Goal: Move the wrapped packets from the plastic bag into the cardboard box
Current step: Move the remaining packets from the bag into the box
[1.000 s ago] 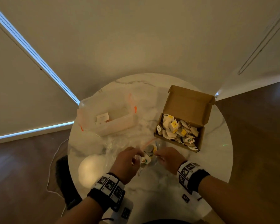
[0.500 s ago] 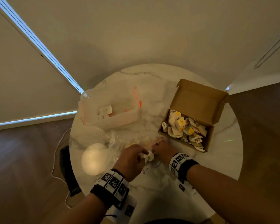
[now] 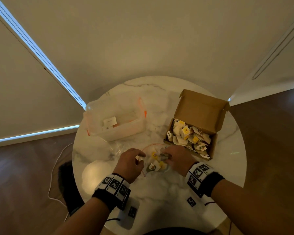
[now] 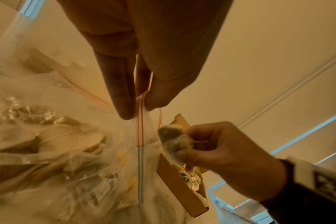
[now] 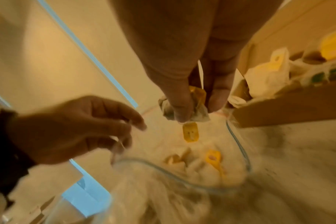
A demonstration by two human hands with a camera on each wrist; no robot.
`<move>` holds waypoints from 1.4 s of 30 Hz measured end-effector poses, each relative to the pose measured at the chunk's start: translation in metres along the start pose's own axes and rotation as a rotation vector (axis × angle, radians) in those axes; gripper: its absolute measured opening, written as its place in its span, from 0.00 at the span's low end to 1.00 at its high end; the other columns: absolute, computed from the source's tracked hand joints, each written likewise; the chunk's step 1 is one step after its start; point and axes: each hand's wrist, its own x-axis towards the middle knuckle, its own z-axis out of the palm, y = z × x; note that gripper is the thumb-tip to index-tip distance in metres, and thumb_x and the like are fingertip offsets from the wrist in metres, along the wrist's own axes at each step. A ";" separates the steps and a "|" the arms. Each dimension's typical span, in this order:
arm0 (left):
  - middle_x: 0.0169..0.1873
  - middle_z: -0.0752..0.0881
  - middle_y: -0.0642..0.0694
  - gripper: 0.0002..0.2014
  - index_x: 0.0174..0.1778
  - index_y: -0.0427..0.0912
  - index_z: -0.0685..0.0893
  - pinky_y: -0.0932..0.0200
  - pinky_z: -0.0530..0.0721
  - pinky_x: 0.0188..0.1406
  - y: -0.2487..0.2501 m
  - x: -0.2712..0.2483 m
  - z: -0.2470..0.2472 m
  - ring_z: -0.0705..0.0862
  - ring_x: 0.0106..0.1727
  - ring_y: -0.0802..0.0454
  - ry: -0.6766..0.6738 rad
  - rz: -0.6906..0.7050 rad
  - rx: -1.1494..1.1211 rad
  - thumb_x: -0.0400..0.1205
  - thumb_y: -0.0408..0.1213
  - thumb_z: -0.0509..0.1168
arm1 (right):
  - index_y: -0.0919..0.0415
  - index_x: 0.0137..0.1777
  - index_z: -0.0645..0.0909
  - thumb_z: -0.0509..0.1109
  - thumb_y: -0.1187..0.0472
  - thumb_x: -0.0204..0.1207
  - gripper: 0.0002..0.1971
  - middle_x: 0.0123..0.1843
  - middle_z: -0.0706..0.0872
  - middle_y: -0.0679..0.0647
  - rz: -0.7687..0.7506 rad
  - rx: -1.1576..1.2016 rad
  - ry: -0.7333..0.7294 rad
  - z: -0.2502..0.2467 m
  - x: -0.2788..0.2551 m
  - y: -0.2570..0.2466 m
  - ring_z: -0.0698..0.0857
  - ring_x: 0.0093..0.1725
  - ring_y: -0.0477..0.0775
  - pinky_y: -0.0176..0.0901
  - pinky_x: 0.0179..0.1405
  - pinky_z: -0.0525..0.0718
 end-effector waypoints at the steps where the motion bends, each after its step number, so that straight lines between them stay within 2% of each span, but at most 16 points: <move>1: 0.50 0.84 0.52 0.08 0.52 0.48 0.87 0.79 0.73 0.38 -0.001 0.000 -0.001 0.85 0.39 0.58 -0.001 -0.010 0.010 0.78 0.33 0.70 | 0.64 0.57 0.86 0.72 0.59 0.76 0.12 0.51 0.87 0.61 -0.013 0.028 0.025 -0.009 -0.003 -0.006 0.83 0.52 0.60 0.49 0.51 0.77; 4: 0.52 0.85 0.51 0.08 0.53 0.47 0.87 0.71 0.76 0.43 0.001 0.001 -0.004 0.84 0.41 0.57 -0.017 -0.030 0.017 0.79 0.35 0.69 | 0.61 0.50 0.88 0.78 0.56 0.71 0.11 0.42 0.87 0.54 -0.026 0.128 0.118 -0.035 -0.010 -0.022 0.83 0.42 0.52 0.44 0.42 0.77; 6: 0.53 0.84 0.51 0.08 0.54 0.47 0.87 0.69 0.76 0.43 0.004 0.001 -0.007 0.83 0.41 0.58 -0.040 -0.036 0.009 0.80 0.37 0.69 | 0.59 0.53 0.88 0.80 0.53 0.69 0.15 0.41 0.84 0.43 0.015 0.179 0.156 -0.055 -0.015 -0.032 0.80 0.39 0.41 0.35 0.42 0.75; 8: 0.52 0.84 0.51 0.08 0.54 0.47 0.87 0.70 0.76 0.43 0.008 0.000 -0.011 0.83 0.41 0.58 -0.075 -0.025 0.016 0.80 0.38 0.69 | 0.57 0.57 0.87 0.80 0.51 0.69 0.18 0.43 0.82 0.39 0.057 0.235 0.170 -0.075 -0.021 -0.042 0.79 0.40 0.34 0.29 0.42 0.74; 11: 0.54 0.86 0.49 0.07 0.51 0.49 0.88 0.69 0.78 0.43 0.010 -0.001 -0.015 0.86 0.43 0.56 -0.121 0.034 -0.010 0.79 0.37 0.71 | 0.57 0.53 0.87 0.81 0.52 0.68 0.16 0.44 0.86 0.44 0.078 0.357 0.219 -0.100 -0.032 -0.058 0.83 0.41 0.37 0.32 0.43 0.79; 14: 0.56 0.84 0.50 0.09 0.50 0.54 0.86 0.67 0.83 0.47 0.015 -0.001 -0.022 0.85 0.48 0.59 -0.119 0.071 -0.088 0.76 0.38 0.74 | 0.59 0.54 0.88 0.82 0.52 0.66 0.18 0.50 0.89 0.50 0.079 0.459 0.249 -0.115 -0.040 -0.071 0.87 0.48 0.47 0.42 0.51 0.85; 16: 0.60 0.82 0.54 0.18 0.57 0.56 0.83 0.63 0.84 0.56 0.026 -0.001 -0.032 0.82 0.57 0.63 -0.126 0.082 -0.279 0.74 0.40 0.77 | 0.57 0.55 0.88 0.82 0.48 0.64 0.21 0.51 0.90 0.53 0.083 0.522 0.236 -0.121 -0.044 -0.077 0.88 0.52 0.53 0.49 0.57 0.86; 18: 0.66 0.79 0.57 0.29 0.68 0.54 0.76 0.58 0.81 0.63 0.044 -0.004 -0.044 0.78 0.66 0.64 -0.238 0.085 -0.528 0.73 0.37 0.79 | 0.52 0.51 0.88 0.82 0.42 0.61 0.22 0.47 0.91 0.54 0.069 0.600 0.208 -0.123 -0.045 -0.081 0.89 0.49 0.58 0.56 0.55 0.87; 21: 0.68 0.81 0.48 0.37 0.73 0.51 0.72 0.50 0.84 0.63 0.066 -0.007 -0.052 0.82 0.67 0.50 -0.443 0.110 -0.826 0.71 0.25 0.78 | 0.45 0.39 0.89 0.82 0.50 0.65 0.06 0.35 0.88 0.47 0.003 0.664 0.219 -0.123 -0.046 -0.093 0.85 0.38 0.49 0.50 0.42 0.82; 23: 0.65 0.84 0.41 0.36 0.71 0.50 0.76 0.45 0.85 0.61 0.076 -0.010 -0.052 0.84 0.65 0.40 -0.532 0.133 -0.965 0.70 0.19 0.76 | 0.47 0.39 0.89 0.82 0.55 0.67 0.04 0.38 0.90 0.54 -0.039 0.715 0.229 -0.125 -0.046 -0.099 0.86 0.41 0.51 0.55 0.46 0.84; 25: 0.61 0.87 0.37 0.33 0.69 0.45 0.77 0.44 0.85 0.60 0.083 -0.012 -0.052 0.86 0.62 0.36 -0.562 0.111 -1.135 0.69 0.17 0.72 | 0.49 0.41 0.90 0.82 0.56 0.67 0.05 0.42 0.91 0.57 -0.054 0.739 0.225 -0.127 -0.048 -0.102 0.87 0.44 0.53 0.53 0.48 0.85; 29: 0.57 0.88 0.33 0.36 0.66 0.36 0.80 0.47 0.86 0.59 0.090 -0.010 -0.059 0.87 0.59 0.37 -0.595 0.103 -1.355 0.61 0.30 0.85 | 0.57 0.46 0.88 0.83 0.59 0.66 0.10 0.38 0.86 0.44 -0.017 0.528 0.309 -0.118 -0.044 -0.093 0.82 0.35 0.36 0.30 0.37 0.78; 32: 0.54 0.89 0.35 0.34 0.61 0.33 0.83 0.51 0.88 0.55 0.092 -0.010 -0.065 0.89 0.57 0.41 -0.557 0.062 -1.404 0.59 0.33 0.86 | 0.58 0.48 0.89 0.84 0.57 0.64 0.13 0.42 0.85 0.47 -0.111 0.296 0.361 -0.107 -0.041 -0.089 0.80 0.36 0.39 0.27 0.35 0.74; 36: 0.55 0.88 0.34 0.19 0.60 0.32 0.82 0.54 0.88 0.55 0.093 -0.012 -0.065 0.89 0.54 0.45 -0.471 -0.012 -1.387 0.73 0.28 0.73 | 0.56 0.49 0.87 0.83 0.58 0.65 0.14 0.41 0.85 0.48 -0.200 0.175 0.427 -0.096 -0.039 -0.089 0.81 0.37 0.45 0.33 0.36 0.78; 38: 0.55 0.88 0.34 0.18 0.60 0.32 0.82 0.52 0.88 0.57 0.093 -0.012 -0.066 0.89 0.54 0.45 -0.448 -0.041 -1.384 0.75 0.32 0.69 | 0.57 0.47 0.84 0.83 0.60 0.64 0.13 0.40 0.83 0.47 -0.203 0.138 0.454 -0.093 -0.037 -0.090 0.80 0.38 0.45 0.37 0.37 0.79; 42: 0.54 0.88 0.35 0.23 0.60 0.34 0.85 0.49 0.87 0.60 0.093 -0.009 -0.069 0.89 0.52 0.45 -0.444 -0.124 -1.384 0.78 0.49 0.70 | 0.57 0.44 0.80 0.80 0.63 0.66 0.12 0.40 0.76 0.45 -0.191 0.012 0.463 -0.085 -0.033 -0.090 0.72 0.35 0.40 0.28 0.34 0.68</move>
